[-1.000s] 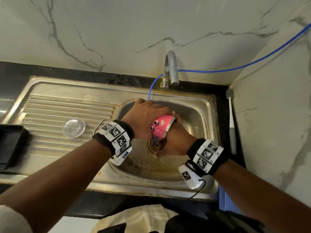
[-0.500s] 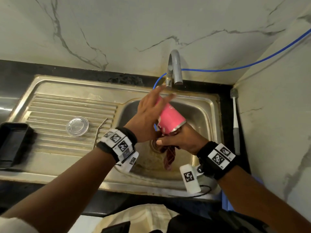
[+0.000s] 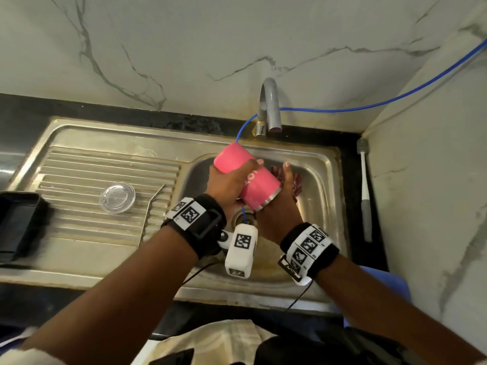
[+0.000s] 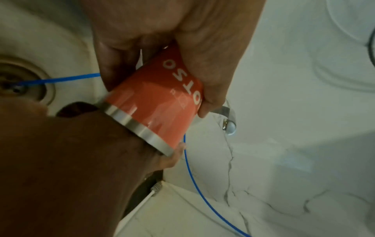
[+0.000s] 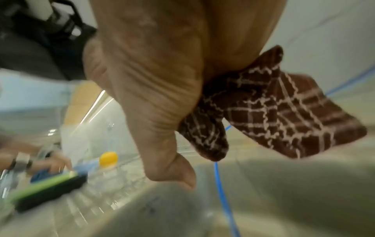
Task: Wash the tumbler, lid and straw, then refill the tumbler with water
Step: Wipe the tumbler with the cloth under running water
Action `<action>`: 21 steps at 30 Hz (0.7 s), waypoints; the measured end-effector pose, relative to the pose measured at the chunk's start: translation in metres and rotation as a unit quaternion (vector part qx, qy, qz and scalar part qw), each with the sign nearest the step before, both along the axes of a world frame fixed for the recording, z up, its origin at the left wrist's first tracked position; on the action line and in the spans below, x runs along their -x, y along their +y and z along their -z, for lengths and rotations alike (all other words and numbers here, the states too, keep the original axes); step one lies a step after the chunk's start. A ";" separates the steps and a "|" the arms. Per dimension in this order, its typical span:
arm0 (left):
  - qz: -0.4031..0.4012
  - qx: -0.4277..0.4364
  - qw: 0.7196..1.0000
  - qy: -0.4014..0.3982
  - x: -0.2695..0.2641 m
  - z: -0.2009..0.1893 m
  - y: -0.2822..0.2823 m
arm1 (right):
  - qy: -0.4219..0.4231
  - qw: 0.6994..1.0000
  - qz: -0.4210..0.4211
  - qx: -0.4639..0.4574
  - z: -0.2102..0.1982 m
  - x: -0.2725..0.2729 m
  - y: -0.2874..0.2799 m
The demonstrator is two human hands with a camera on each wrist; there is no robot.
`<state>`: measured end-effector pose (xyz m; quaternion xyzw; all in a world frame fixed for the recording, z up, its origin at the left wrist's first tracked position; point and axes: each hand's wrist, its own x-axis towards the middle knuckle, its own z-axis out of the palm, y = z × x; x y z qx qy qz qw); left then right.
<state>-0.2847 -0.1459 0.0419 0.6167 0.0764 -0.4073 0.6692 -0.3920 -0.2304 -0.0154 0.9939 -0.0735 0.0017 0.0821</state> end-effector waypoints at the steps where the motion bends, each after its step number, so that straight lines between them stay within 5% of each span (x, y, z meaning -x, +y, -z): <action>1: -0.004 -0.003 1.000 -0.003 -0.001 0.000 0.000 | 0.001 0.998 0.001 -0.057 0.001 -0.001 0.001; 3: 0.007 -0.001 1.000 -0.009 -0.003 0.000 0.001 | -0.008 0.969 0.020 -0.246 0.001 -0.002 0.005; 4: 0.022 0.008 1.000 -0.011 -0.004 -0.001 0.003 | 0.004 0.920 0.050 -0.389 -0.007 0.000 0.008; 5: 0.040 0.025 0.999 -0.009 -0.006 -0.001 0.006 | 0.007 0.831 0.079 -0.550 -0.024 0.004 0.010; 8: 0.096 0.109 0.989 0.014 -0.007 -0.007 0.013 | -0.017 0.475 0.140 -0.869 -0.056 0.012 0.004; 9: 0.109 0.131 0.985 0.022 -0.007 -0.008 0.014 | -0.023 0.410 0.133 -0.902 -0.062 0.015 0.002; 11: 0.128 0.148 0.980 0.022 -0.007 -0.010 0.012 | -0.048 0.371 0.131 -0.918 -0.065 0.017 0.004; 12: 0.133 0.139 0.981 0.013 -0.007 -0.011 0.011 | -0.053 0.392 0.136 -0.908 -0.065 0.017 0.005; 15: 0.141 0.075 0.987 -0.016 -0.010 -0.014 0.009 | -0.036 0.529 0.133 -0.837 -0.060 0.016 0.003; 16: 0.142 0.053 0.988 -0.025 -0.011 -0.015 0.010 | -0.026 0.608 0.115 -0.785 -0.056 0.017 0.001; 17: 0.138 0.038 0.989 -0.031 -0.011 -0.015 0.010 | -0.037 0.732 0.085 -0.676 -0.048 0.017 -0.004; 18: 0.133 0.032 0.990 -0.034 -0.010 -0.016 0.010 | -0.054 0.859 0.044 -0.507 -0.039 0.017 -0.009; 19: 0.127 0.030 0.991 -0.033 -0.008 -0.016 0.009 | -0.076 0.942 0.005 -0.328 -0.028 0.018 -0.014; 21: 0.108 0.022 0.994 -0.010 -0.002 -0.016 0.005 | -0.091 0.983 -0.043 -0.154 -0.019 0.016 -0.021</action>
